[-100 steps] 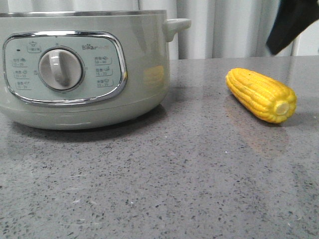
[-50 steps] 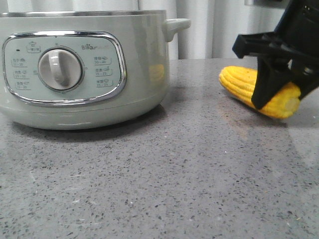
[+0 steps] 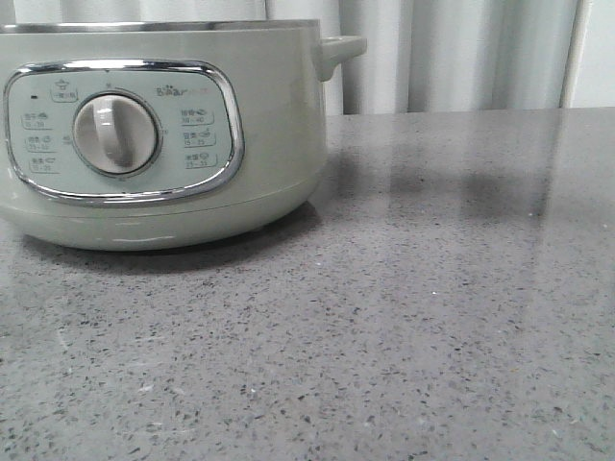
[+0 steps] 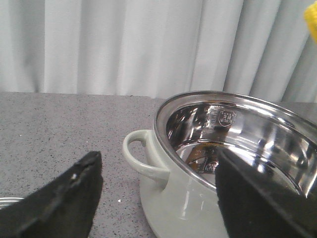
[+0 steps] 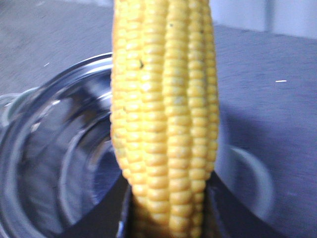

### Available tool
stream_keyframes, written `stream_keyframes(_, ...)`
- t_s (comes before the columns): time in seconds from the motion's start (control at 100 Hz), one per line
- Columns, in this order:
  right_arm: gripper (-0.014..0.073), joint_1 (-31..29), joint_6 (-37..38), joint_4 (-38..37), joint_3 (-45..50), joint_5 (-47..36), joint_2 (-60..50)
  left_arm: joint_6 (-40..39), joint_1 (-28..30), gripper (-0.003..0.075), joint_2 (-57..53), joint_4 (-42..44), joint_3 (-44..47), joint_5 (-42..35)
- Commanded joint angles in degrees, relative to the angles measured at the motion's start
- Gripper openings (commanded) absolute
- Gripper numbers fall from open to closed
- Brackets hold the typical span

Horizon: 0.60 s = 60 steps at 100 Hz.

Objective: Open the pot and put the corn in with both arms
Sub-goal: 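Carry the corn over the open pot and release it inside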

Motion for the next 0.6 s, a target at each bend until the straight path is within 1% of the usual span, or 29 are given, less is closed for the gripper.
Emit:
stream_keyframes(0.0, -0.0068, 1.7, -0.3, 0.1, -4.2, -1.9, 3.3, -0.2, -0.5, 0.0388, 0.2, -0.8, -1.7, -2.4)
stream_keyframes(0.08, -0.0056, 2.1, 0.0, 0.3, -6.7, 0.3, 7.2, -0.2, -0.5, 0.0358, 0.2, -0.8, -1.7, -2.4)
stream_keyframes(0.15, 0.0008, 2.1, 0.0, 0.5, -8.5, 2.0, 9.7, -0.2, -0.5, 0.0336, 0.2, -0.8, -1.7, -2.4)
stream_keyframes(0.22, 0.0140, 2.1, 0.0, 0.5, -9.6, 2.9, 11.1, -0.2, -0.5, 0.0321, 0.2, -0.8, -1.7, -2.3)
stream_keyframes(0.34, 0.0461, 2.1, 0.0, 0.5, -10.5, 3.5, 11.3, -0.2, -0.5, 0.0314, 0.2, -0.8, -1.7, -2.2)
stream_keyframes(0.36, 0.0505, 2.1, -0.3, 0.5, -10.8, 3.7, 11.2, -0.2, -0.5, 0.0314, 0.2, -0.8, -1.7, -2.2)
stream_keyframes(0.41, 0.0581, 2.1, -0.3, 0.5, -11.8, 5.0, 10.9, -0.2, -0.5, 0.0314, 0.2, -0.3, -1.7, -2.2)
stream_keyframes(0.47, 0.0614, 2.1, -0.3, 0.0, -13.4, 6.4, 10.1, -0.2, -0.5, 0.0314, 0.2, 0.1, -1.7, -2.2)
stream_keyframes(0.59, 0.0575, 2.1, -0.3, -2.0, -14.7, 7.8, 6.2, -0.2, -0.5, 0.0314, 0.2, 1.1, -1.7, -2.2)
